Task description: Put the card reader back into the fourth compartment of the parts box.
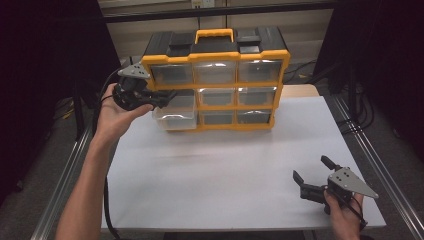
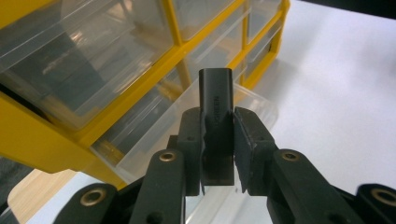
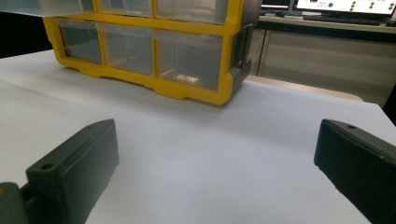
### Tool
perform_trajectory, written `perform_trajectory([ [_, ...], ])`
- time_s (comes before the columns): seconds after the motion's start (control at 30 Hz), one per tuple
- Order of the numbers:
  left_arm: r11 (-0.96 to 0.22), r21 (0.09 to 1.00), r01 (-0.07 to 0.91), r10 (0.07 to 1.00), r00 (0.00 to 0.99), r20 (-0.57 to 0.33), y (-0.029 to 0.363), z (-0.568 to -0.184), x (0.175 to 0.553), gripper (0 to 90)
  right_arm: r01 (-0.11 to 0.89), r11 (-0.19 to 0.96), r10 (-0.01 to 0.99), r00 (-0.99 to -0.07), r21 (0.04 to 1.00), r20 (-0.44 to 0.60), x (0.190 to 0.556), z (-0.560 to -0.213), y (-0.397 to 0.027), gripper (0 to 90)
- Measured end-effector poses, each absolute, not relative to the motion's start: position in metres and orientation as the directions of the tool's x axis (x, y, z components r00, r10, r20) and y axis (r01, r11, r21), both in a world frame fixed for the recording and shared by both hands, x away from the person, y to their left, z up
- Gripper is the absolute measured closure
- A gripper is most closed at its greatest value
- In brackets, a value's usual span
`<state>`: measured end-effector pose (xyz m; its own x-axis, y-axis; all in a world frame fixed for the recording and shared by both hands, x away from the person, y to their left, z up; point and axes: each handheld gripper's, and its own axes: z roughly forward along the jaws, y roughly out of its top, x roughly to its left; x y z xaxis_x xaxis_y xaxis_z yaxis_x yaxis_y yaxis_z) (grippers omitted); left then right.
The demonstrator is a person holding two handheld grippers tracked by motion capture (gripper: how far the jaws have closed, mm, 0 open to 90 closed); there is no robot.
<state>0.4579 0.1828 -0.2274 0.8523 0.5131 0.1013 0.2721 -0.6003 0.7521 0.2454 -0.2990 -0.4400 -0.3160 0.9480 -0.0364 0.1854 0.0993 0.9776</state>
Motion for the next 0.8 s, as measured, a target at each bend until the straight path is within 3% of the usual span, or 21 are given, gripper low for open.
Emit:
perform_trajectory([
  [0.8,-0.690,0.652,0.314,0.487,0.868,0.096,0.167,-0.242,0.485,73.8,0.184,0.097,0.946,-0.323,0.978,-0.033,0.245,-0.440,-0.299,0.1],
])
